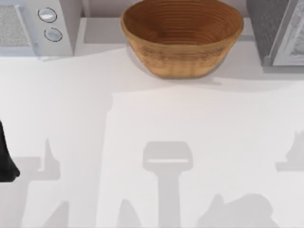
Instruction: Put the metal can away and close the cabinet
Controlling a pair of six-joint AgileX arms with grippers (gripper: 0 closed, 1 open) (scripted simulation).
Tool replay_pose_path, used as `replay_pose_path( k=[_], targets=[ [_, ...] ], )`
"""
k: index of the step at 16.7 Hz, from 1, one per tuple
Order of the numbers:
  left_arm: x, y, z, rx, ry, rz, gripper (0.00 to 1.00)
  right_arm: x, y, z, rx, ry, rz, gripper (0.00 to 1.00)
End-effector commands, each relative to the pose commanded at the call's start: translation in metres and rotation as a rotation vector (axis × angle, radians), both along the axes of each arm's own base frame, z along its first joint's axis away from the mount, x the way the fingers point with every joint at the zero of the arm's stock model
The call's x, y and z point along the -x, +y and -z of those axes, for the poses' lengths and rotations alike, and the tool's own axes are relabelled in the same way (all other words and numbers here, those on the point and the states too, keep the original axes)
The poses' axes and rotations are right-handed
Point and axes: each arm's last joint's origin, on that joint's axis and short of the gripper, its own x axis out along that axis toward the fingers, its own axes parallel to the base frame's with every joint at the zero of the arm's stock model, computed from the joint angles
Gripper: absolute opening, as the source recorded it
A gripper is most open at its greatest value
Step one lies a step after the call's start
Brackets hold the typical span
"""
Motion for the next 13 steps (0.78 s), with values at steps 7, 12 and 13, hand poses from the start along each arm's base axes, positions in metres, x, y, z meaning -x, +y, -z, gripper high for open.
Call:
replay_pose_path(
  k=[7,12,13],
  targets=[
    [0.0,0.0,0.0,0.0,0.0,0.0,1.0,0.011,-0.003,0.019,0.007,-0.03,-0.002,0.0],
    [0.0,0.0,0.0,0.0,0.0,0.0,1.0,0.012,-0.003,0.015,0.005,-0.03,-0.004,0.0],
    [0.0,0.0,0.0,0.0,0.0,0.0,1.0,0.012,-0.003,0.01,0.005,-0.03,-0.004,0.0]
  ],
)
